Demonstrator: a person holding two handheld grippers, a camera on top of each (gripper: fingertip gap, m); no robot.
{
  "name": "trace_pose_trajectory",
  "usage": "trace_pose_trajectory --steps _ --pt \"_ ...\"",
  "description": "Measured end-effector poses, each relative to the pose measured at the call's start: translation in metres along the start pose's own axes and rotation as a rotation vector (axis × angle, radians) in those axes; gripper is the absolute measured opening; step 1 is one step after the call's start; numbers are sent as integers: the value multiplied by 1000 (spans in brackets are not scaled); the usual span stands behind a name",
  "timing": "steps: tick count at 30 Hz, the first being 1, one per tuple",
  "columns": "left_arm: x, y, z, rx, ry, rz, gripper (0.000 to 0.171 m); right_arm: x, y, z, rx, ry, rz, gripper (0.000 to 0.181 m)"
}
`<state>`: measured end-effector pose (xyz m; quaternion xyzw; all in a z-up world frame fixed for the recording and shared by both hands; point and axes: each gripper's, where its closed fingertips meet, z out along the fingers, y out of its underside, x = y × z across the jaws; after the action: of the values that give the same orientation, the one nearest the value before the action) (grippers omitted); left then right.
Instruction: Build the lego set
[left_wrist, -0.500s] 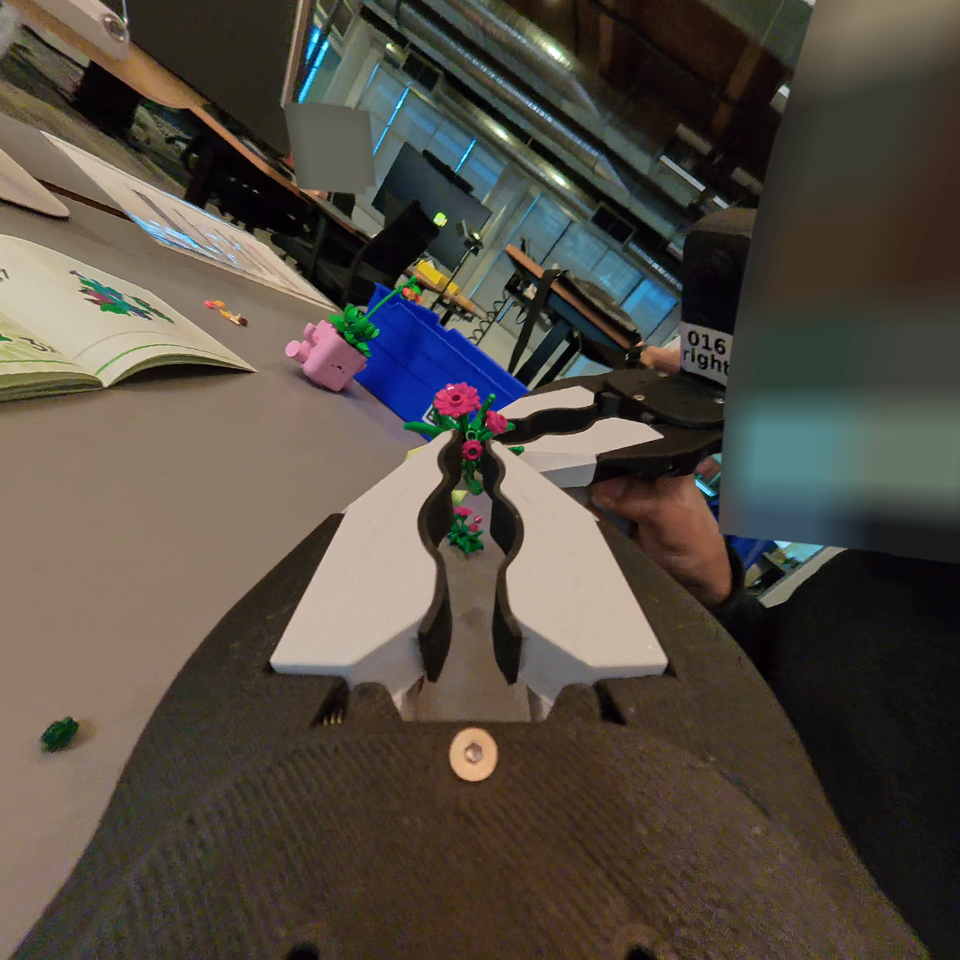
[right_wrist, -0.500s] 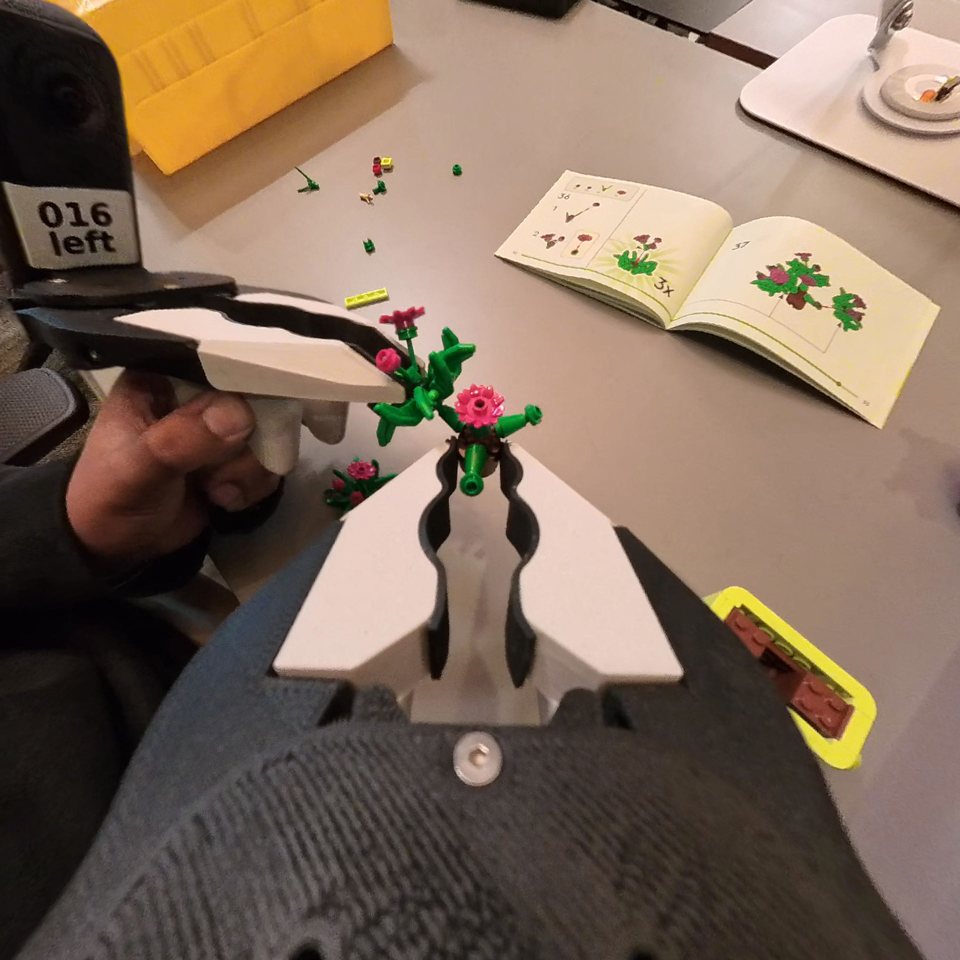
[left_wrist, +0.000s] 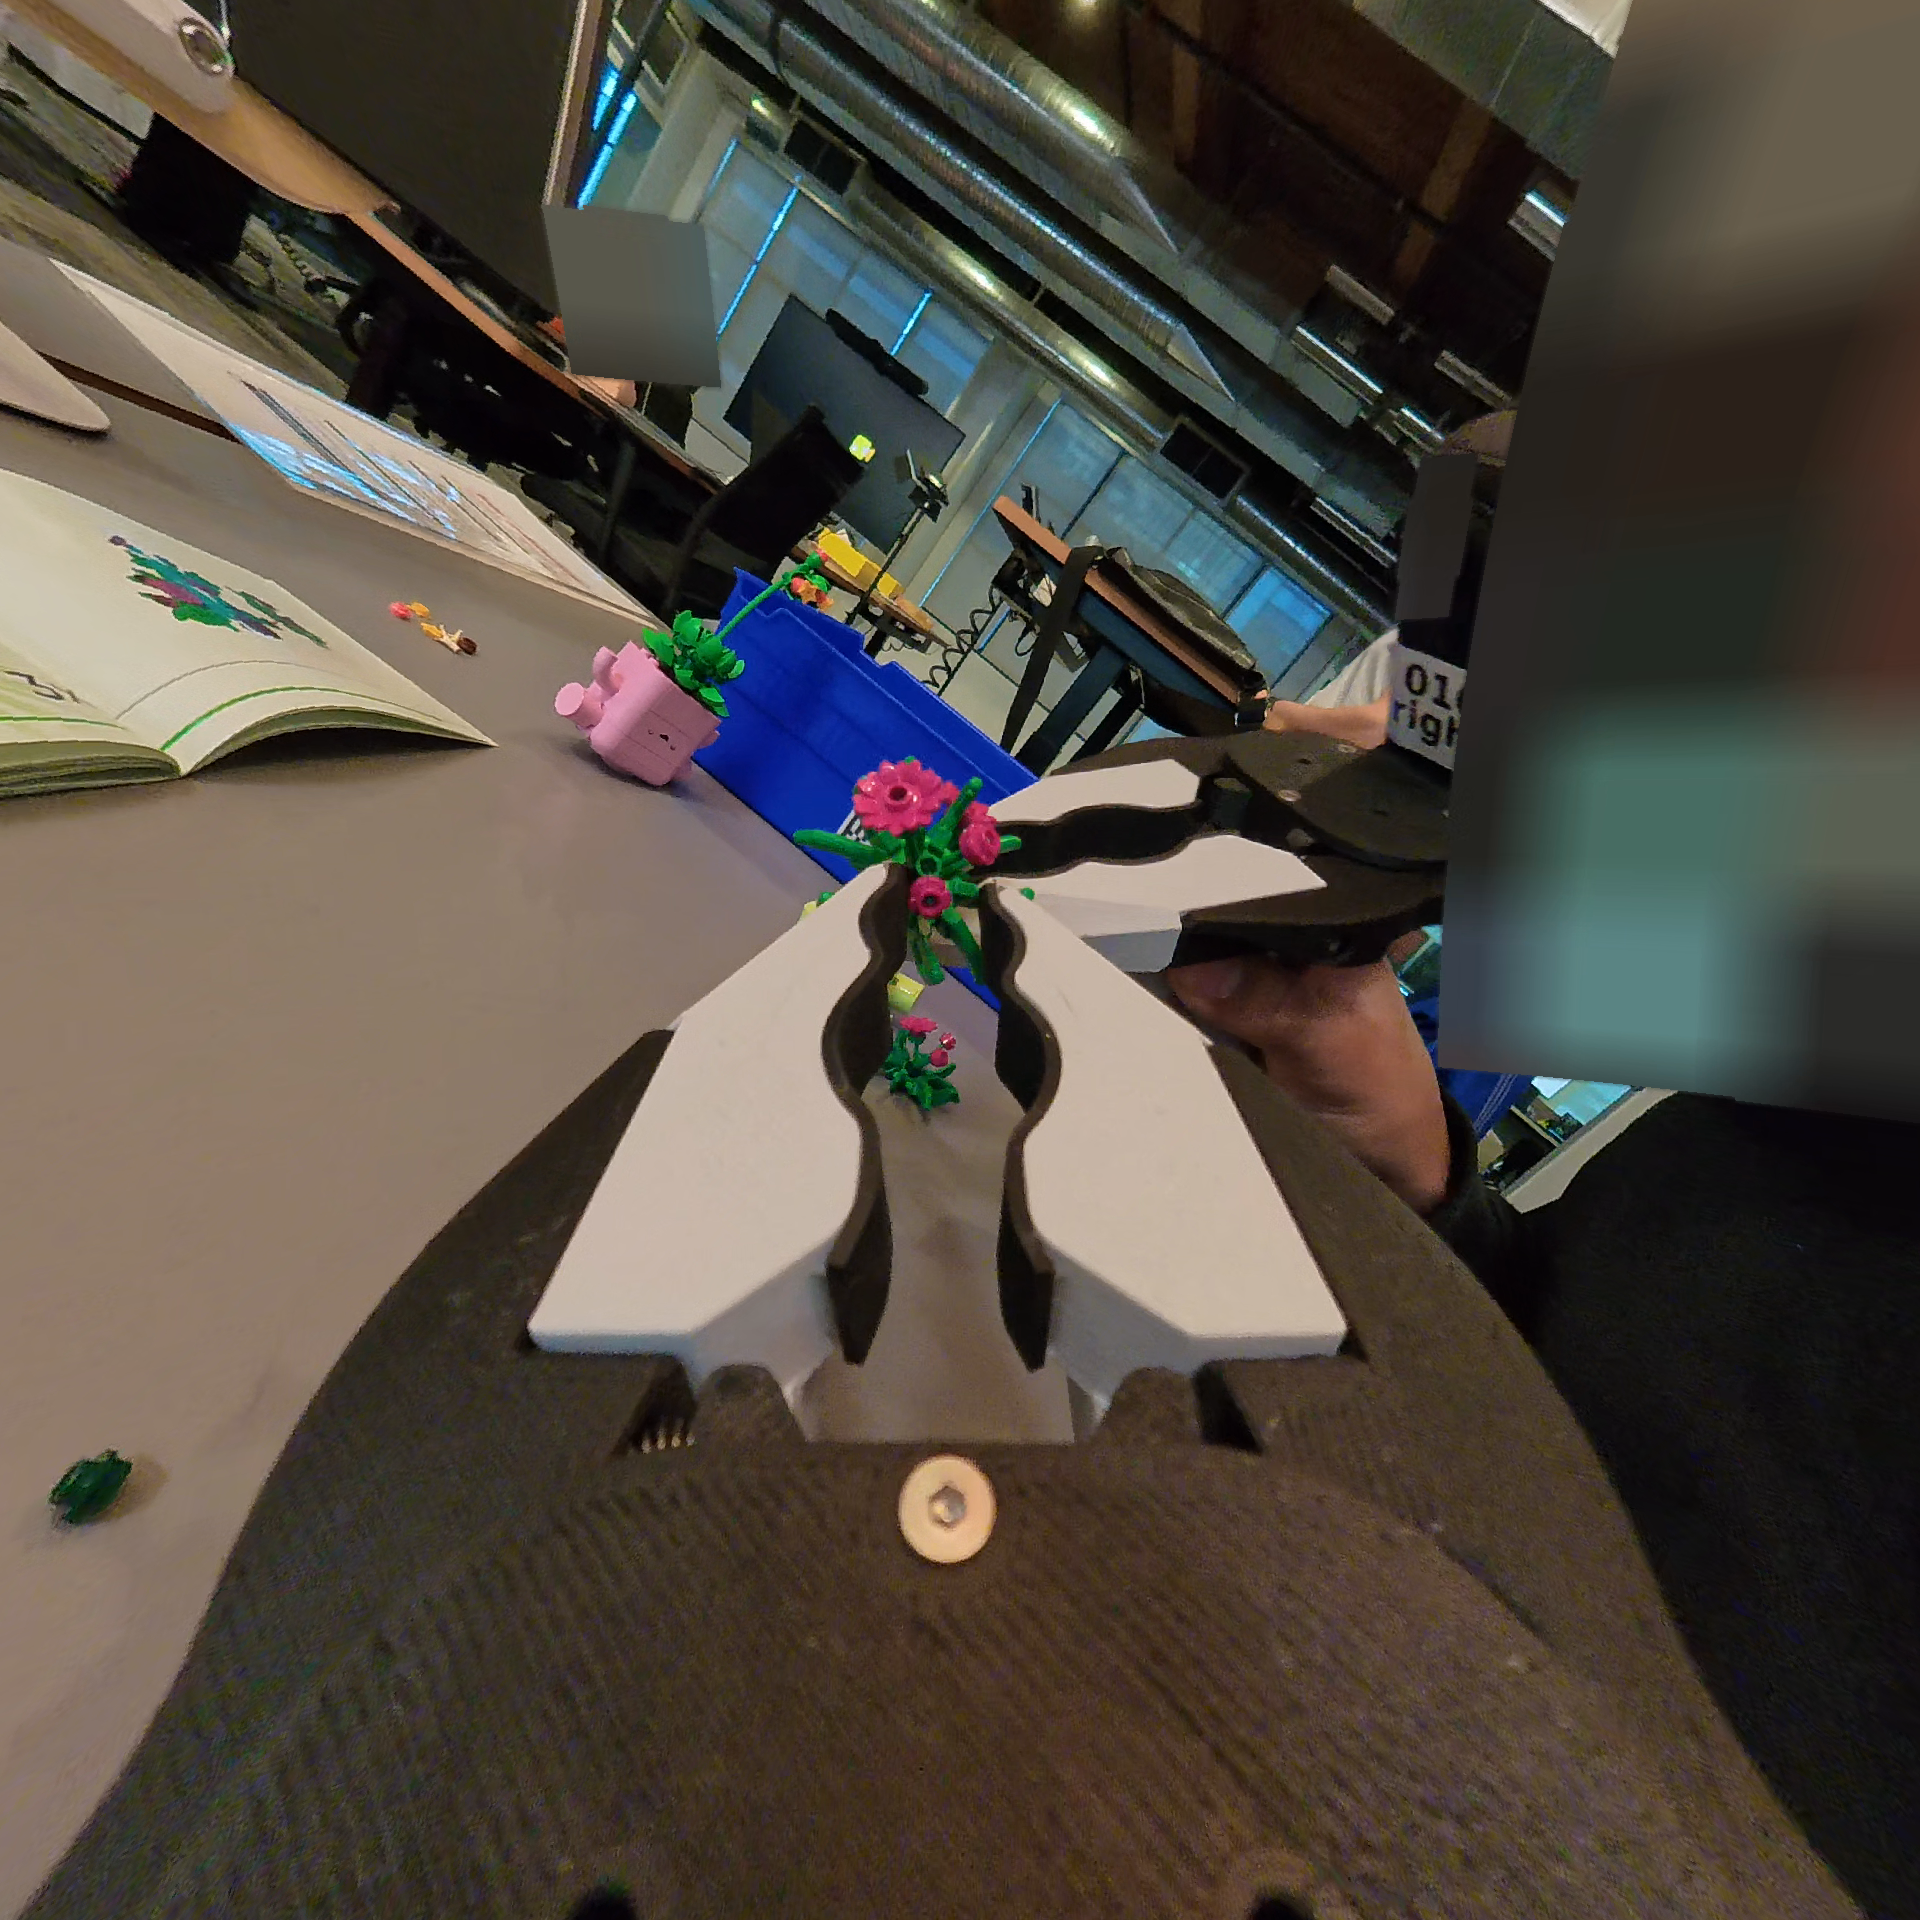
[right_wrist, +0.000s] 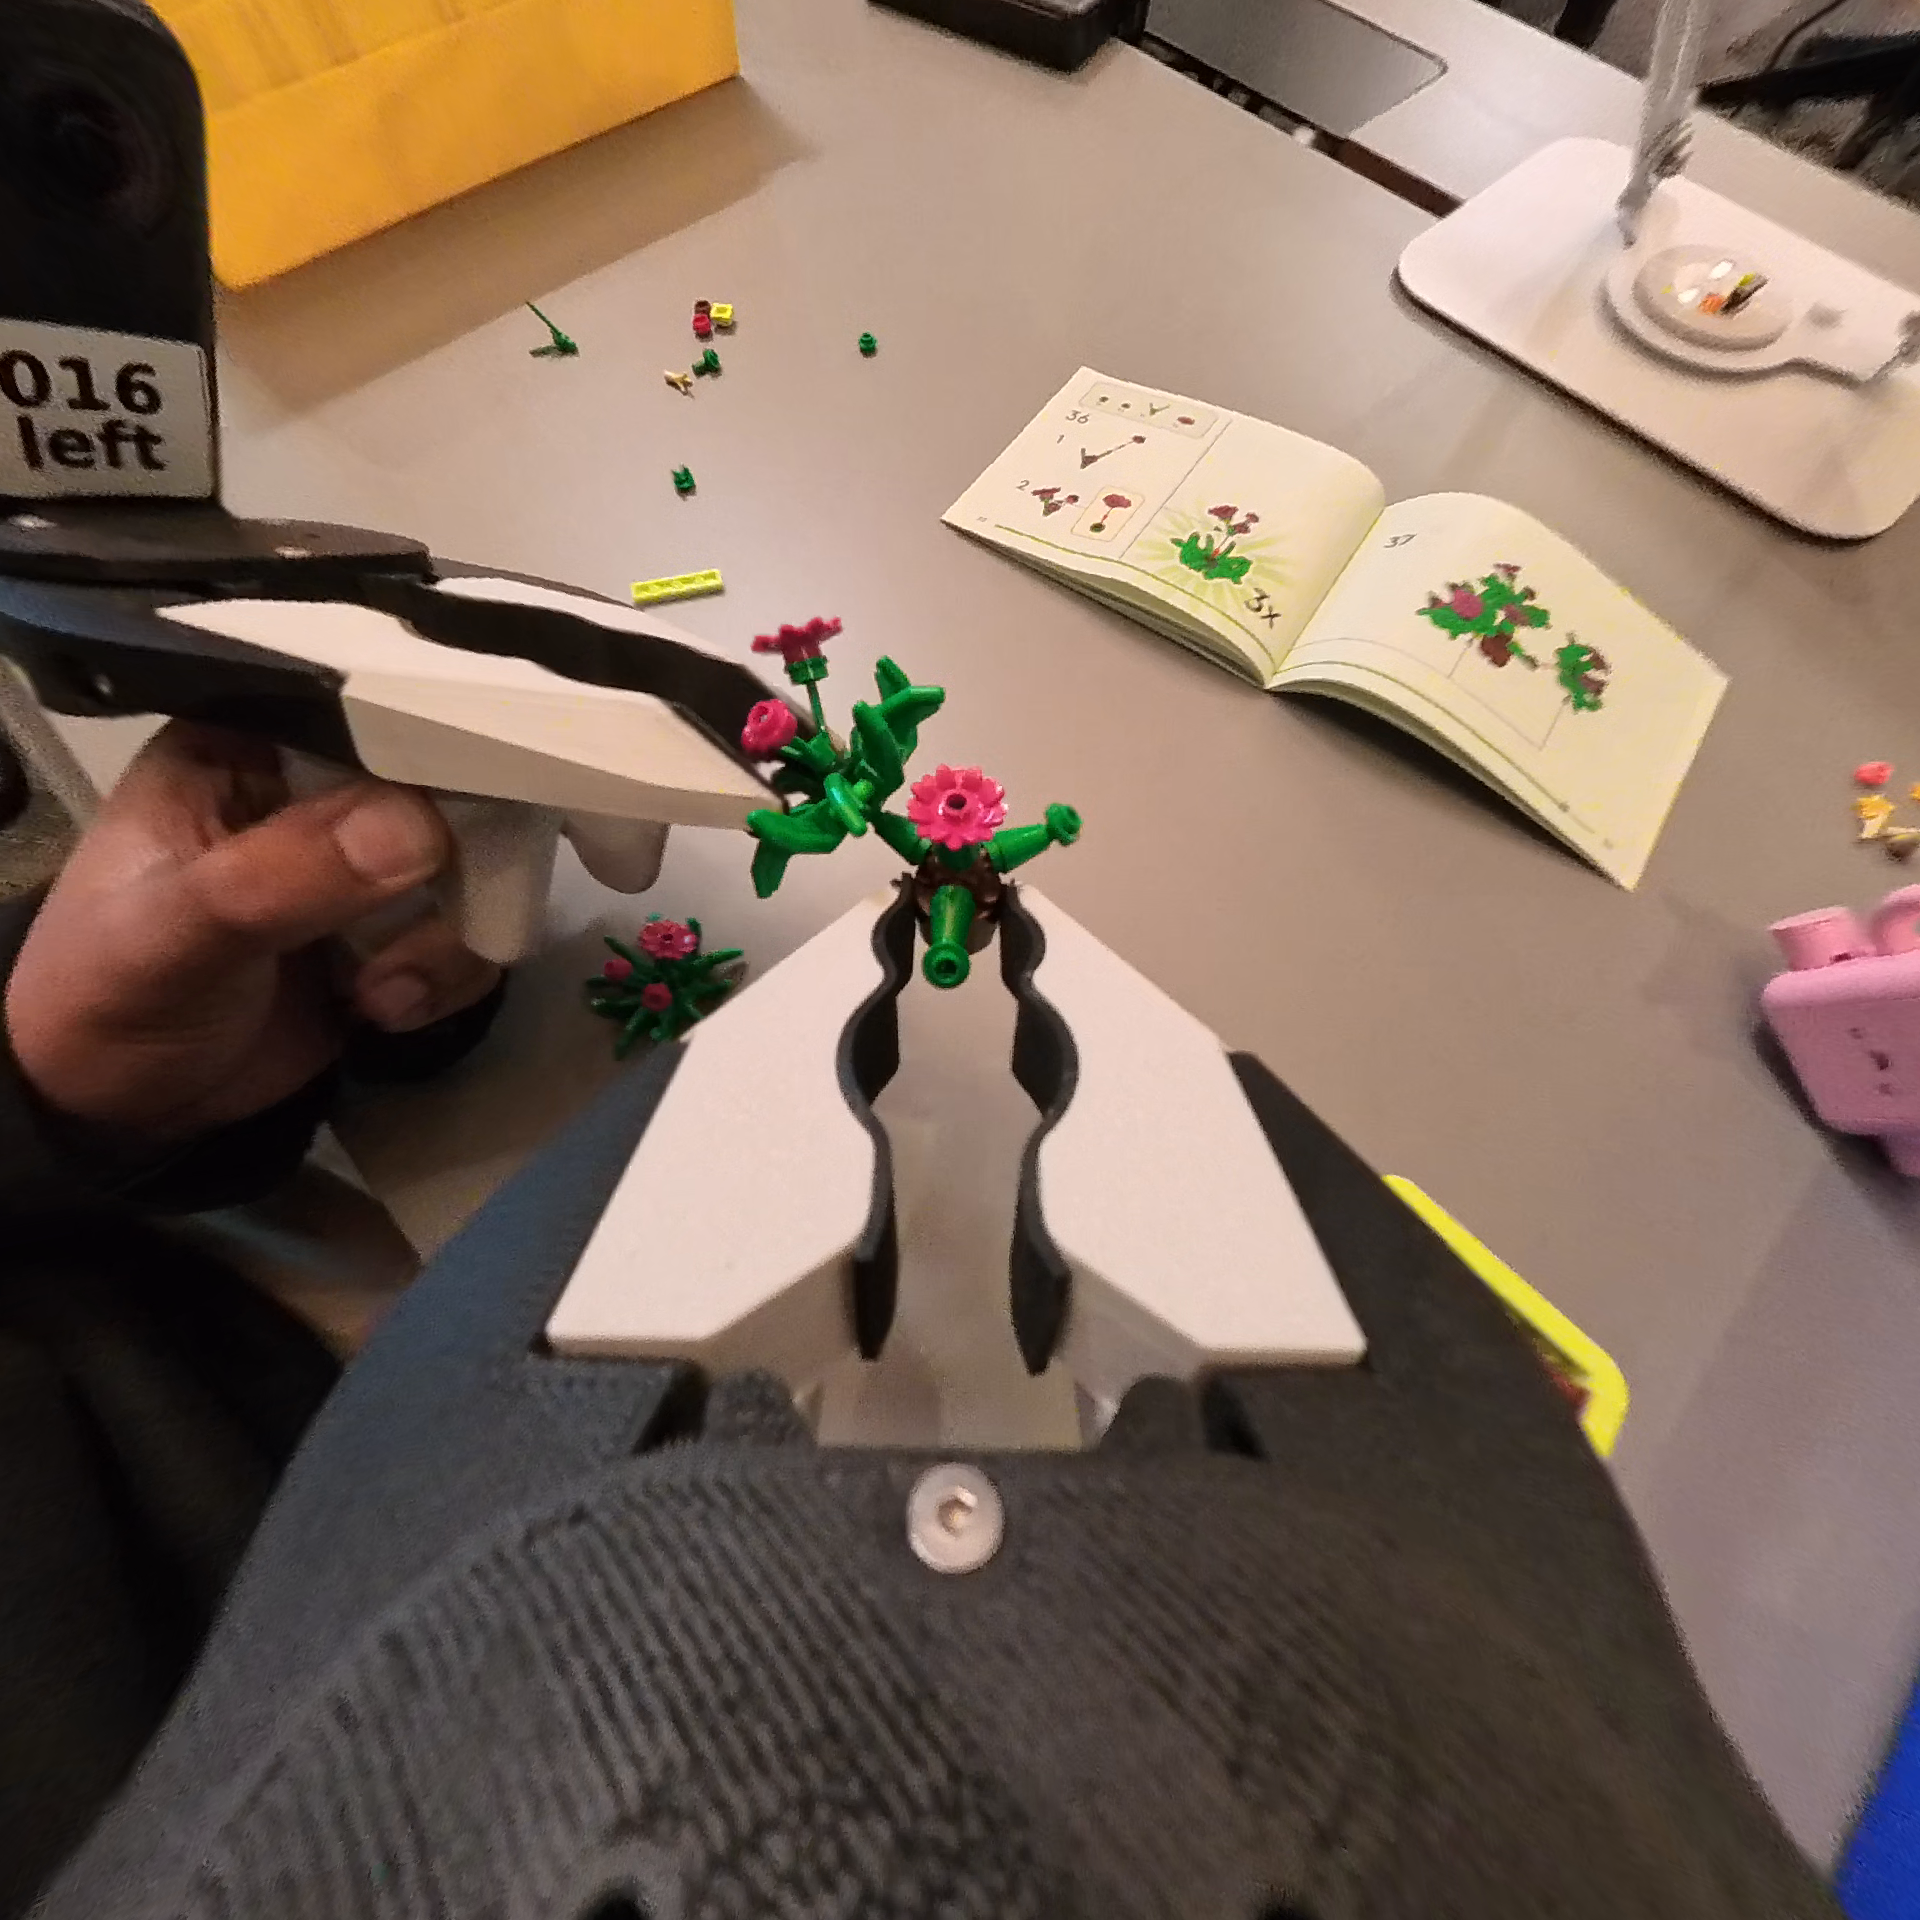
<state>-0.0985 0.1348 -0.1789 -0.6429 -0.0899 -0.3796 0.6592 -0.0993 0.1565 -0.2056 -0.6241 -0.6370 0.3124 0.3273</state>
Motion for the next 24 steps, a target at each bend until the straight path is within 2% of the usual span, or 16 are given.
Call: trace_pose_trajectory --steps 5,8,9,10,13,15,18,22,24 --pt "-2 -1 -2 19 15 -32 9 3 -8 -2 40 126 -176 14" --pt "0 -2 -4 29 33 -36 12 4 -14 -5 122 214 -317 14" --pt "-1 -2 -6 34 29 -36 17 5 -17 -7 165 263 -386 14" --pt "-4 -2 -7 37 12 -41 32 8 -22 -12 221 340 -459 14" --pt "-2 -6 -13 59 21 -43 43 8 -32 -28 337 513 -663 14" --pt "0 -11 -18 83 33 -33 48 3 -35 -31 360 533 -711 14" --pt "9 -22 -26 120 75 16 59 -9 -45 -45 481 567 -819 14" --pt "35 -46 -41 155 210 86 75 -35 -53 -64 696 563 -1124 13" --pt "53 -52 -46 131 293 121 73 -40 -53 -68 740 529 -1164 14"
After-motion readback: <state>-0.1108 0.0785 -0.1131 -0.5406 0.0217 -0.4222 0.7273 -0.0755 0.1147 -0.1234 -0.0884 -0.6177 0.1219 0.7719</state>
